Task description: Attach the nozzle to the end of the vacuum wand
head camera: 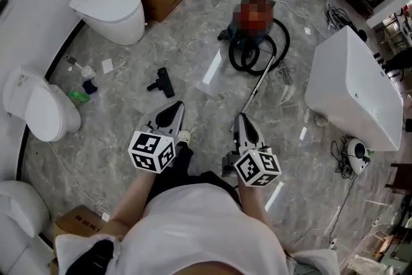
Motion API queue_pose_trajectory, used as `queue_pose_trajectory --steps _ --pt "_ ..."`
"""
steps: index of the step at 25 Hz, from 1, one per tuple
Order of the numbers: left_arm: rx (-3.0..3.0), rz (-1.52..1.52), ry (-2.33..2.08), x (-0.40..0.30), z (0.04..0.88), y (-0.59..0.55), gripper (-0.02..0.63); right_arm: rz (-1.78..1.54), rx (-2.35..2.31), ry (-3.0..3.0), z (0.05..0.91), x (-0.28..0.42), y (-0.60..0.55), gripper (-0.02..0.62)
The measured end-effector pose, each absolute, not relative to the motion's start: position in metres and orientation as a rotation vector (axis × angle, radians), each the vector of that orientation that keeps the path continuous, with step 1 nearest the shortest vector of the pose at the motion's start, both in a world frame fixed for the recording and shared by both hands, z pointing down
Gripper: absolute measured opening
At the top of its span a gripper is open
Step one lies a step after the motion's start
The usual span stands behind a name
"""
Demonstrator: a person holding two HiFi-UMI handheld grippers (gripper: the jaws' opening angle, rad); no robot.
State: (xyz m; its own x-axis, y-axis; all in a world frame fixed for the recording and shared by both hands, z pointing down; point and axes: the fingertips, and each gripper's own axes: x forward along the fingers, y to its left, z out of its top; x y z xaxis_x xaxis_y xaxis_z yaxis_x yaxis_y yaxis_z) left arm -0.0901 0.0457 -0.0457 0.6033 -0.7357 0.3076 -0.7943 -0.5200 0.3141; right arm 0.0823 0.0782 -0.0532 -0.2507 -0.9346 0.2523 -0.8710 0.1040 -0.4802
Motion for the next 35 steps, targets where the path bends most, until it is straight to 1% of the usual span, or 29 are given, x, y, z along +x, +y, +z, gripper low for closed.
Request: queue_pose_trajectory --steps 6,13,18,27,35 --pt "2.444 0.216 -1.144 -0.084 -0.043 0.012 0.011 -0.843 -1.918 2.211 -0.045 0.084 0.048 0.017" --pt "2.491 0.279 -1.034 -0.081 -0.030 -0.026 0.011 -0.715 -1.983 2.215 -0.033 0.082 -0.004 0.017" --pt "2.521 0.269 -0.991 -0.080 -0.019 -0.057 0.011 -0.622 -2.018 2.162 -0.029 0.090 -0.032 0.017" --pt "2.532 0.270 -0.973 -0.057 0.011 -0.086 0.011 -0.403 -2.105 2.132 -0.017 0.130 -0.062 0.017" --pt "2.474 0.259 -1.062 -0.030 0.069 -0.098 0.011 -0.423 -2.102 2.111 0.041 0.174 -0.077 0.017"
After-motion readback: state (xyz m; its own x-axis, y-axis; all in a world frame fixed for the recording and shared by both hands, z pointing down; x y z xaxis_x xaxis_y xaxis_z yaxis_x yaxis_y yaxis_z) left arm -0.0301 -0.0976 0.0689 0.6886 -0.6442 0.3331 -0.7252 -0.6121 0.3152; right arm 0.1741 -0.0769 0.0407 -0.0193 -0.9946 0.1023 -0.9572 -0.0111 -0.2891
